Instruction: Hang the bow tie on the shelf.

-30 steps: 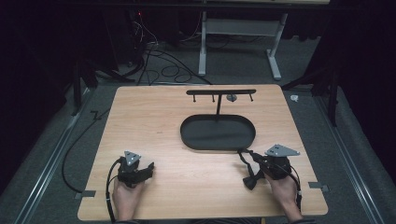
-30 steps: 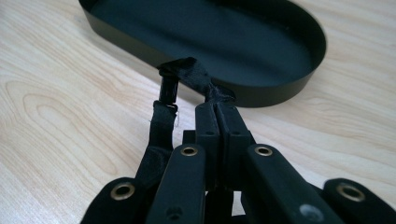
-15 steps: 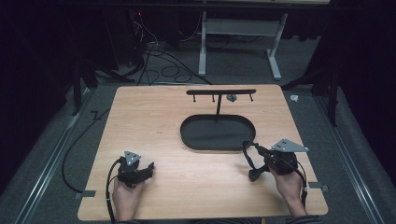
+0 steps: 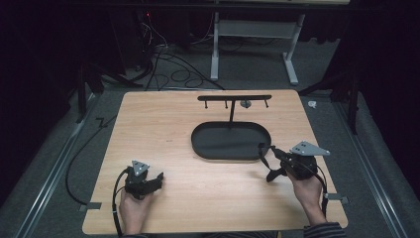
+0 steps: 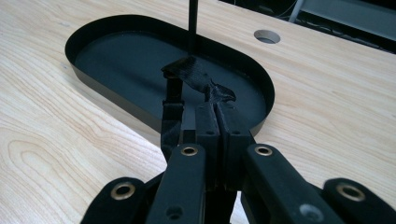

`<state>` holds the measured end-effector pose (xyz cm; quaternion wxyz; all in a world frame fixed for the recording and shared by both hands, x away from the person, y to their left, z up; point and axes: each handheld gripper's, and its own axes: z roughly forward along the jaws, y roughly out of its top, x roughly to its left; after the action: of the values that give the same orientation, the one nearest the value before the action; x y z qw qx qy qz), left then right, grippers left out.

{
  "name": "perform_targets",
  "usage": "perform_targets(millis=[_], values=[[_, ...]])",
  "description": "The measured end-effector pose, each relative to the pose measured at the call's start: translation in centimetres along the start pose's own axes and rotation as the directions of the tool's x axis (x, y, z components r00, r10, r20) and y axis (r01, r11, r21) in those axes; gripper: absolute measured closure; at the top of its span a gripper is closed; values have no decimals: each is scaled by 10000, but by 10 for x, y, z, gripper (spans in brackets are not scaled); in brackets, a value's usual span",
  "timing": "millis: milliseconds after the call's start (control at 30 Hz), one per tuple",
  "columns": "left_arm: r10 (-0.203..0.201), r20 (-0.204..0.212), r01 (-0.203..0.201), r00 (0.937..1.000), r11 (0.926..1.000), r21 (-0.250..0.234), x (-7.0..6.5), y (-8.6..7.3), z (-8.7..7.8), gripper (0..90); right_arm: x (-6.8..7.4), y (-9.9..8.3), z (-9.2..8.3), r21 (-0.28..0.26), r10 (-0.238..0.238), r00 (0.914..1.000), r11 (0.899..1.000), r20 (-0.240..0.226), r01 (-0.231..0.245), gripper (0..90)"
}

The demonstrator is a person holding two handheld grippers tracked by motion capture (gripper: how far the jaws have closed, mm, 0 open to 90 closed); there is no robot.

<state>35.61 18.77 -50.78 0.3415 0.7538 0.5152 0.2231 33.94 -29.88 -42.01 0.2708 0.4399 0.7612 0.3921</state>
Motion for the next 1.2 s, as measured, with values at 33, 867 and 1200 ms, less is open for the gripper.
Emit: perform_targets(millis=[33,867,1200], values=[[-1,-1,1,10000,10000,0,0,0,0,299,0,1,0,-13,-10,10000,10000,-15,10,898],[-1,7,1,10000,10000,-1,0,0,0,298,-19,39,6,-598,369,9988,9975,-308,-387,899],[1,12,-1,10000,10000,0,0,0,0,297,-29,55,11,-859,463,9985,9951,-299,-487,898]])
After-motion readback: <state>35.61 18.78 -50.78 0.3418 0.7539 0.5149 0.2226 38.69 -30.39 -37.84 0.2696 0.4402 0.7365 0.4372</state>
